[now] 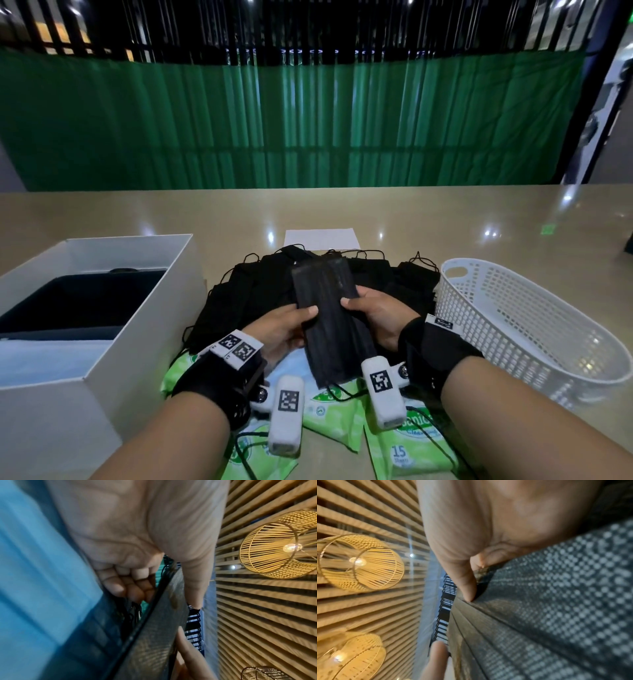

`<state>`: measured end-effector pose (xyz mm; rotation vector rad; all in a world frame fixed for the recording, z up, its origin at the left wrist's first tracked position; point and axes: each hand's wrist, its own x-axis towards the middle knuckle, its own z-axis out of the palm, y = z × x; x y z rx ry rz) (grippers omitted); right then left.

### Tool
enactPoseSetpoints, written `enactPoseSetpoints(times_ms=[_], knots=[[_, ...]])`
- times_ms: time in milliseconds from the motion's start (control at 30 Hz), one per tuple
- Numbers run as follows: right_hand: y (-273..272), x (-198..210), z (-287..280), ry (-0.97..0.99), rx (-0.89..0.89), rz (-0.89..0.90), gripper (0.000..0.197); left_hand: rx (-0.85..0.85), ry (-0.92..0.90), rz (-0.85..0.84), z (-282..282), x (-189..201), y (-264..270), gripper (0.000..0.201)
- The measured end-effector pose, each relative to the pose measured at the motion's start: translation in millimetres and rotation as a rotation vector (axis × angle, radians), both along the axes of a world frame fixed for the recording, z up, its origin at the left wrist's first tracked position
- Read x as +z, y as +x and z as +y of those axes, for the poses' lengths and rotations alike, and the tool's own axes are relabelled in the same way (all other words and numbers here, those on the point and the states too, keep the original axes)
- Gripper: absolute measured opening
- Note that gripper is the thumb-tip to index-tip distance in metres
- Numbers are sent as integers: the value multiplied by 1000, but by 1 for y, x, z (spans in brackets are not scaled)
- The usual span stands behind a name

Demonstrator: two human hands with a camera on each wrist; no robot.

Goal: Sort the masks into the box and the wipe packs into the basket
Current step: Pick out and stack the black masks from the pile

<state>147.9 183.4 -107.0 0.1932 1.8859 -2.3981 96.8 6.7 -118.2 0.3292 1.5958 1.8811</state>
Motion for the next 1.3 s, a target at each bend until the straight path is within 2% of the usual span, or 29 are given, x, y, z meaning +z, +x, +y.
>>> enactPoseSetpoints(times_ms=[100, 167, 233, 300, 333, 400, 500, 600, 767, 967, 1067, 1133, 1200, 1300], knots=[[-1, 9, -5, 205, 64, -19, 24, 29, 64, -28, -1, -2, 4, 20], [1, 20, -5, 458, 54, -35, 12, 89, 75, -59, 0, -3, 5, 25], [8, 37, 5, 766, -42, -79, 10, 200, 66, -119, -1, -5, 2, 26], [16, 54, 22, 1116, -176, -109, 21, 284, 87, -183, -2, -7, -1, 28], [21, 62, 30, 1221, -231, -133, 24, 308, 108, -201, -3, -8, -3, 31], [27, 71, 40, 1325, -261, -234, 28, 325, 123, -211, -3, -8, -4, 34], [34, 69, 41, 1508, -139, -444, 34, 323, 128, -235, -5, -5, -3, 34], [40, 64, 33, 1671, -1, -529, 33, 308, 135, -300, -8, -5, -3, 21], [31, 49, 24, 1696, 0, -641, 49, 278, 130, -382, -10, -2, -3, 33], [24, 40, 31, 1628, -52, -681, 61, 243, 123, -396, -12, -1, -3, 35], [25, 42, 31, 1539, -154, -645, 43, 233, 123, -404, -13, -2, -4, 35], [26, 47, 31, 1470, -206, -430, 26, 232, 132, -406, -13, -3, -3, 35], [28, 51, 34, 1390, -243, -327, 8, 233, 136, -407, -14, -3, -3, 34], [27, 59, 39, 1135, -350, -273, 9, 245, 131, -415, -14, -3, -2, 35]])
